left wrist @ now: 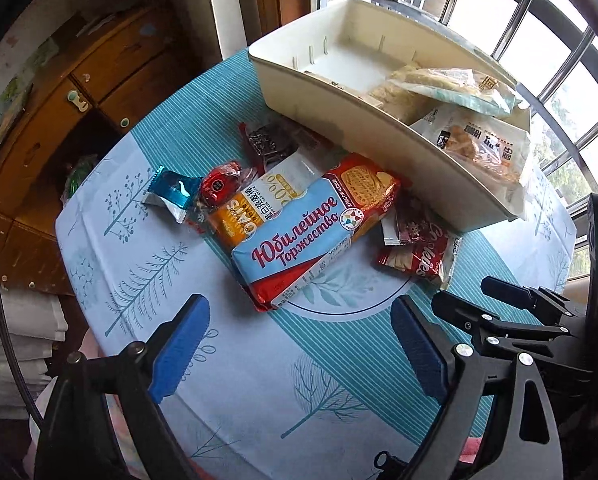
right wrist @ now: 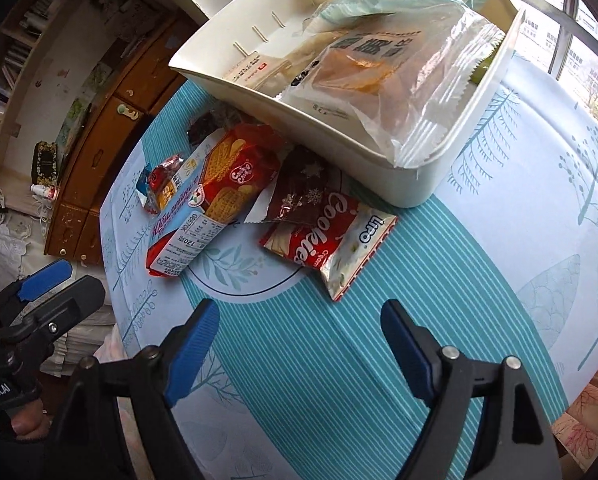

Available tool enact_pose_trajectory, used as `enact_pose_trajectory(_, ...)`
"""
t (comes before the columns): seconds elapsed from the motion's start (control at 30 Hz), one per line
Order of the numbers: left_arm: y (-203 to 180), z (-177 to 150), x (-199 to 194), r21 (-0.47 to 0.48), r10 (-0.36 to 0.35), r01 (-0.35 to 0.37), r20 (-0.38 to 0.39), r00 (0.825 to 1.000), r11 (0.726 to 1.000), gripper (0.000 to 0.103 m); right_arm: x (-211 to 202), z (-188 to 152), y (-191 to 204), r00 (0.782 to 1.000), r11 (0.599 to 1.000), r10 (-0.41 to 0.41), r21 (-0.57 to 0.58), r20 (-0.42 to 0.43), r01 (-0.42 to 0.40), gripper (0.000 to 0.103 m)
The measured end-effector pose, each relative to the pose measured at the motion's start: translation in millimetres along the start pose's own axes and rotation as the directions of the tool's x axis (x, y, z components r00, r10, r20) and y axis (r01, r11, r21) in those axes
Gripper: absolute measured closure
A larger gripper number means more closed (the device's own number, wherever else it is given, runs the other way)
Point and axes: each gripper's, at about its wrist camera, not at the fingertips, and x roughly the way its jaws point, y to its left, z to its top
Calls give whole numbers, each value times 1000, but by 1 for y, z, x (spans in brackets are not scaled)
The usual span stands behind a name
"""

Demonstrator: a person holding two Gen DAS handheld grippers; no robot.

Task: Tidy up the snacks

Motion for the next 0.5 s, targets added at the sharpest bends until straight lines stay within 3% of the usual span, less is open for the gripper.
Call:
enact_pose_trajectory(0.2, 0, 13, 38, 10, 2, -2, -43, 999, 1000, 12, 17, 8, 4, 999, 999, -37, -20, 40, 37, 20)
enact_pose_trajectory(0.3, 6, 20, 54, -3, -10, 10, -56, 998, 1000, 12, 26, 13, 5, 994, 995, -99, -27, 49, 100, 20)
enact_pose_trajectory(0.5, 12, 30, 78, -12, -21, 20, -63, 998, 1000, 12, 40, 15, 8, 994, 993, -99, -66, 56, 102, 20)
